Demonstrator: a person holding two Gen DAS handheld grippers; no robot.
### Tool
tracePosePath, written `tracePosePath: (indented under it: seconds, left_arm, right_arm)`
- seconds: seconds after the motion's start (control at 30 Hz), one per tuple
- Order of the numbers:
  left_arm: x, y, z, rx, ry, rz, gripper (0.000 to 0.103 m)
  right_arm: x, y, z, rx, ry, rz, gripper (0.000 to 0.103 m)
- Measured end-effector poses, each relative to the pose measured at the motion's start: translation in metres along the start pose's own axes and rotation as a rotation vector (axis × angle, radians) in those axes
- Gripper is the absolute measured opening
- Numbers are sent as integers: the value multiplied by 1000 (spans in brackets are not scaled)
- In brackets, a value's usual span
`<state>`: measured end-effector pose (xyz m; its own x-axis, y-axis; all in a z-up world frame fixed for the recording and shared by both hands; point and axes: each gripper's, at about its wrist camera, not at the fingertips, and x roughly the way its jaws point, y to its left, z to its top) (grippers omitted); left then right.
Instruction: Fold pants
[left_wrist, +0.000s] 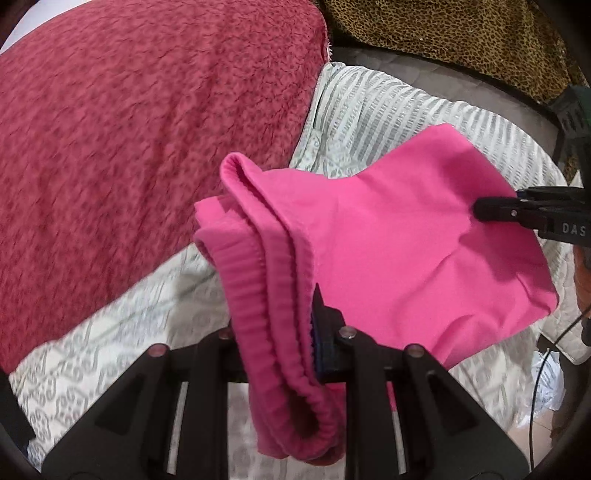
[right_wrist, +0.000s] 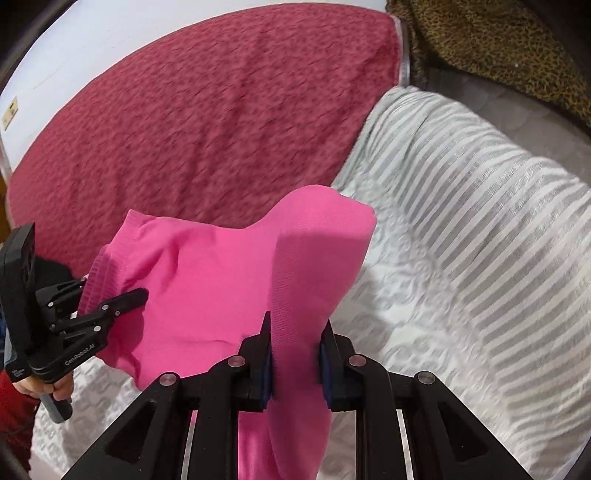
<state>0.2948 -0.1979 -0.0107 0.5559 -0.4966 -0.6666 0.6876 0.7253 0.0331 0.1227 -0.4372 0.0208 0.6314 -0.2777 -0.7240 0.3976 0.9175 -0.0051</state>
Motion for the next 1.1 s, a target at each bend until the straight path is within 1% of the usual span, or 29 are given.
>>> tracePosePath:
  seconds: [0.13, 0.3, 0.37, 0.53, 0.57, 0.6, 0.63, 0.67, 0.7, 0.73, 0.77, 0.8, 0.83, 0.87, 0.9, 0.93, 0.97, 1.1]
  left_arm:
    - [30, -6, 17, 30, -5, 11, 23]
    - [75, -7, 39, 43, 2, 25, 23]
    - [94, -5, 49, 34, 2, 37, 23]
    - [145, 11, 68, -34, 16, 46, 24]
    - [160, 13, 69, -41, 31, 52, 25]
    - [174, 14, 68, -43, 53, 65, 30]
    - [192, 17, 65, -44, 89, 94, 34]
    - [212, 20, 59, -49, 143, 129, 37]
    - [230, 25, 50, -57, 201, 169, 43]
    - [243, 31, 39, -61, 235, 201, 49]
    - [244, 35, 32, -71, 206, 194, 54]
    - [240, 38, 27, -84, 155, 199, 66]
    - [236, 42, 23, -93, 133, 207, 73]
    - [235, 46, 20, -103, 129, 189, 74]
    - [233, 50, 19, -111, 127, 169, 74]
    - [231, 51, 20, -113, 131, 158, 74]
    - [229, 51, 21, -110, 135, 160, 74]
    - [205, 37, 27, -65, 124, 202, 73]
  right_arm:
    - [15, -12, 15, -11, -22, -40, 20]
    - [51, -36, 37, 23, -25, -61, 20]
    - [68, -46, 46, 34, -31, -59, 20]
    - [114, -70, 61, 100, -36, -49, 20]
    - [124, -75, 63, 106, -37, -44, 20]
    - [136, -79, 64, 99, -37, -38, 21]
    - [153, -84, 63, 82, -16, -38, 24]
    - [174, -90, 61, 75, 35, -48, 30]
    - [197, -100, 53, 89, 104, -74, 33]
    - [217, -111, 43, 120, 156, -124, 33]
    - [231, -123, 31, 162, 178, -127, 41]
    - [233, -132, 22, 206, 137, -75, 42]
    - [226, -142, 11, 269, 42, -8, 43]
    - [223, -153, 5, 332, 19, 60, 43]
    - [220, -157, 3, 357, 4, 85, 43]
    - [219, -156, 3, 353, 5, 82, 43]
    - [219, -152, 4, 334, 13, 59, 43]
    - [215, -131, 8, 248, 24, -73, 43]
